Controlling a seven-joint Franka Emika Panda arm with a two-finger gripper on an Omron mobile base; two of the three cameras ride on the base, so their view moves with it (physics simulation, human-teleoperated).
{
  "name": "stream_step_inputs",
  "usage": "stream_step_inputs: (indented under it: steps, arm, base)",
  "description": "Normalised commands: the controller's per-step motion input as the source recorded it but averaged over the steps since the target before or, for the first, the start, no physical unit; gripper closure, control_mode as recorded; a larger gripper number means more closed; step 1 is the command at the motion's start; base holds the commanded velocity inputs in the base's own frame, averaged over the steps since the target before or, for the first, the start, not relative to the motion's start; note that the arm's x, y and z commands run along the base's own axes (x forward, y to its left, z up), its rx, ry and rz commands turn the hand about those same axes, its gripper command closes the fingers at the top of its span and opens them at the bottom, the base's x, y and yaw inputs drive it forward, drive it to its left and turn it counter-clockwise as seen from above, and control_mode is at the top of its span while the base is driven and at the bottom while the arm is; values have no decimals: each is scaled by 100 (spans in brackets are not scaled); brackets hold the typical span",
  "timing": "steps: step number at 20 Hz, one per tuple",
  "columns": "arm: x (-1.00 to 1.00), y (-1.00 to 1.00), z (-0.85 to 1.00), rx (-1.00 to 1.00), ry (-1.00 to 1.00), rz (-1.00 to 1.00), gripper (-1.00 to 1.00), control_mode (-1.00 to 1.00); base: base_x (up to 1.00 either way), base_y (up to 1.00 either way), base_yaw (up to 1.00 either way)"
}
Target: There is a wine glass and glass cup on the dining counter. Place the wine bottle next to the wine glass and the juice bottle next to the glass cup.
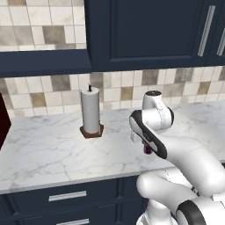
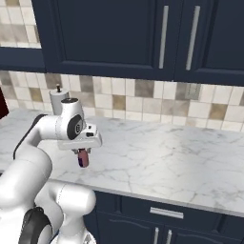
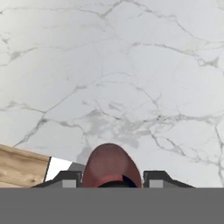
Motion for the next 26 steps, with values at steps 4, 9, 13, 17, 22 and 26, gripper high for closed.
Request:
stream_step_inputs:
  steps: [4,9,13,17,22,26]
  arm:
    - [0,0,0,0,0,0,100,100]
    - [0,0,0,0,0,0,100,100]
    - [0,0,0,0,0,0,100,100]
    - [0,0,0,0,0,0,100,100]
    - [0,0,0,0,0,0,100,100]
    - [0,0,0,0,0,0,100,100]
  base:
    - [-45,9,0]
    - [-63,15,0]
    - [-74,14,5]
    - [-21,0,91]
    - [-8,0,100]
    - [-2,0,100]
